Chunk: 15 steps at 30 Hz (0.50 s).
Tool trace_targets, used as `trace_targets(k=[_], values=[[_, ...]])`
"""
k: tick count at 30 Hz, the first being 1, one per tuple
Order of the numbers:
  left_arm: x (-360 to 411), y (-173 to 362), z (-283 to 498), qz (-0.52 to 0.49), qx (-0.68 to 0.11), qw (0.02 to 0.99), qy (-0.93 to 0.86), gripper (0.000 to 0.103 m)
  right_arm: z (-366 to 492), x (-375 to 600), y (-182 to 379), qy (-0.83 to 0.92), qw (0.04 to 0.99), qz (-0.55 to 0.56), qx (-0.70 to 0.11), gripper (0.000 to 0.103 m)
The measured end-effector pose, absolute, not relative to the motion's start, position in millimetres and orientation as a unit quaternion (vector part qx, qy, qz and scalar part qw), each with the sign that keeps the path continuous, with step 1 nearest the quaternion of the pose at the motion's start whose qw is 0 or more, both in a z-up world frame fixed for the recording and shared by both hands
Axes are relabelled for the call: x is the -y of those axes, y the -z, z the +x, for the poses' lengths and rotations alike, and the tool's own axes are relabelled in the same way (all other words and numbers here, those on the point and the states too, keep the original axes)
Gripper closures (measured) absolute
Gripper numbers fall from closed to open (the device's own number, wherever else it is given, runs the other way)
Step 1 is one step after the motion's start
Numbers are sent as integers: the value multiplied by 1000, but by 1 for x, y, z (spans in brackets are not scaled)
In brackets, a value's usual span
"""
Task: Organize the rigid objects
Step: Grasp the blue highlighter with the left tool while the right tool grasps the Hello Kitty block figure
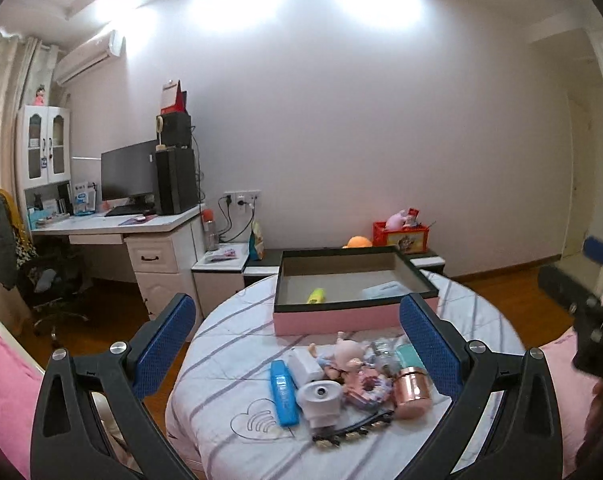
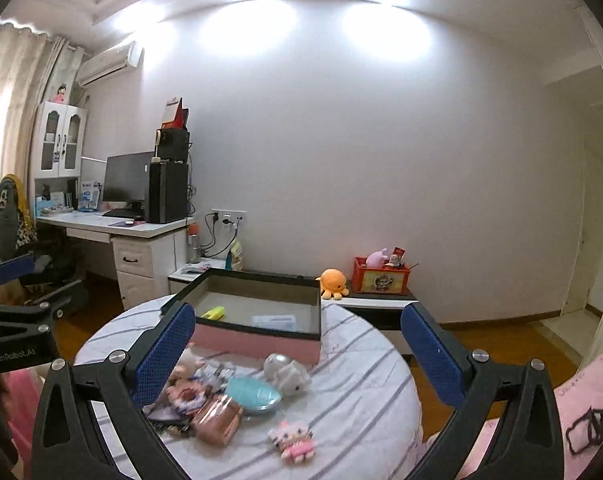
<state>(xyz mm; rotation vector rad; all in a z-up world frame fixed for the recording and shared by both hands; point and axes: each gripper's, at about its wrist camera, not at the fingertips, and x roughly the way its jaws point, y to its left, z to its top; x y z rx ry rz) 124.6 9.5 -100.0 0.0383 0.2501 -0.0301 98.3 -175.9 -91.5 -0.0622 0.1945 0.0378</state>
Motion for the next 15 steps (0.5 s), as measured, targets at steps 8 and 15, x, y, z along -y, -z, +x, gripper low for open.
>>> trace_targets(k=[8,15], values=[[-5,101,101,26,-105,994,3,0,78,187,93,7,995,-22,-97,0],[-3,109,102,38,-123,992,2,0,69,195,103,18,994,-12,-110,0]])
